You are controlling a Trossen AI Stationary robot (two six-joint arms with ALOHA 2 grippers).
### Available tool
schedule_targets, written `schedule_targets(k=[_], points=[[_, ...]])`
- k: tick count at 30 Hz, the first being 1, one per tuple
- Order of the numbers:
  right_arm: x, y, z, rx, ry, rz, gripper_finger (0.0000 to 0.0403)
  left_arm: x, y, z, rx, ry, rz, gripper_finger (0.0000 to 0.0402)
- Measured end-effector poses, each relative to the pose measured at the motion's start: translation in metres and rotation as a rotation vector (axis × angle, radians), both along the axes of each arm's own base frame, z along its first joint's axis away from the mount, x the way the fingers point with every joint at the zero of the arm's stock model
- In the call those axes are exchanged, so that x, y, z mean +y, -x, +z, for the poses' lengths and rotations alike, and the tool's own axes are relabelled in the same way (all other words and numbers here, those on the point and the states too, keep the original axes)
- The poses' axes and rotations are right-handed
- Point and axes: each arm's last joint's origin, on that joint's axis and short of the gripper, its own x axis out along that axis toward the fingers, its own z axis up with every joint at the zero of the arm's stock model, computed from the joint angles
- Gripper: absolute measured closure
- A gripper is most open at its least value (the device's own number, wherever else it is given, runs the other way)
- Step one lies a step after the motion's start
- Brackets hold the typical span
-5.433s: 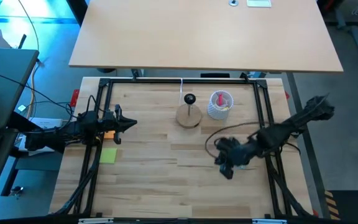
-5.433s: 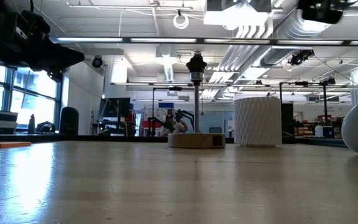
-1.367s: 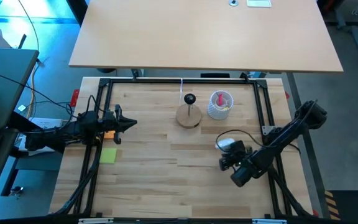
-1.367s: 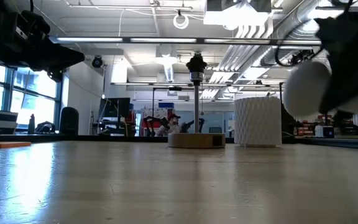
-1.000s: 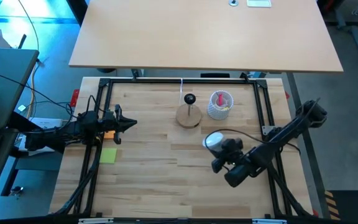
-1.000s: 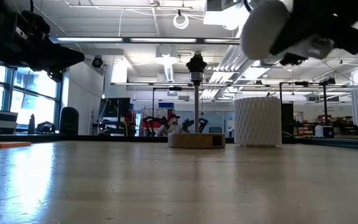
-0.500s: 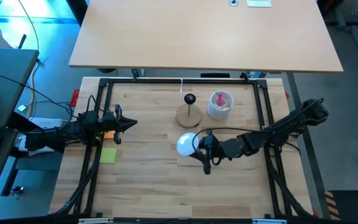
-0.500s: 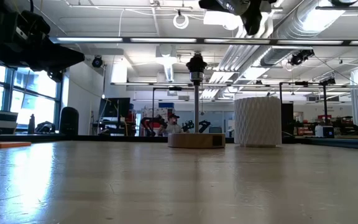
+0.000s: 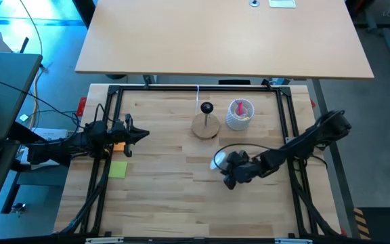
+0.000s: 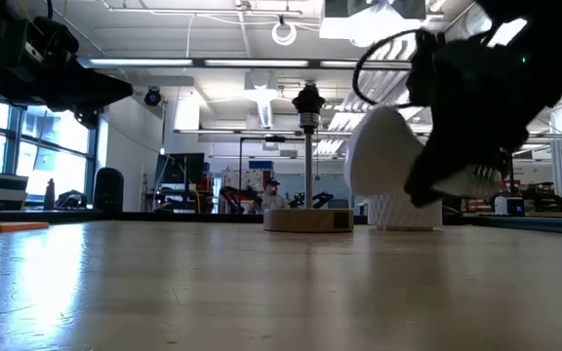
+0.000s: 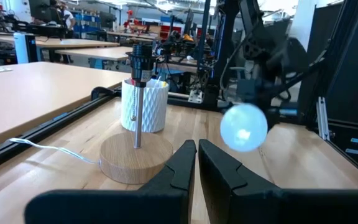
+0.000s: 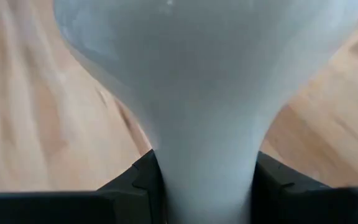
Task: Screw lightbulb
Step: Insert the white lightbulb into the brown lamp
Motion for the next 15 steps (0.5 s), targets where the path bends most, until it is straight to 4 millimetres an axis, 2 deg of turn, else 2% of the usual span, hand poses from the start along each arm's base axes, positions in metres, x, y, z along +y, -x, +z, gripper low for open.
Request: schedule_targets(k=[4, 8, 15], points=[[0.002, -0.003, -0.020, 0.084, 0.001, 0.021, 0.0266, 0.000, 0.000, 0.000, -0.001, 0.000, 0.000, 0.0384], [0.003, -0.006, -0.030, 0.099, 0.003, -0.005, 0.0251, 0.000, 0.000, 0.000, 0.000, 0.000, 0.000, 0.0384], [0.004, -0.006, -0.029, 0.104, 0.029, 0.035, 0.0234, 0.000, 0.000, 0.000, -0.001, 0.000, 0.000, 0.0384]])
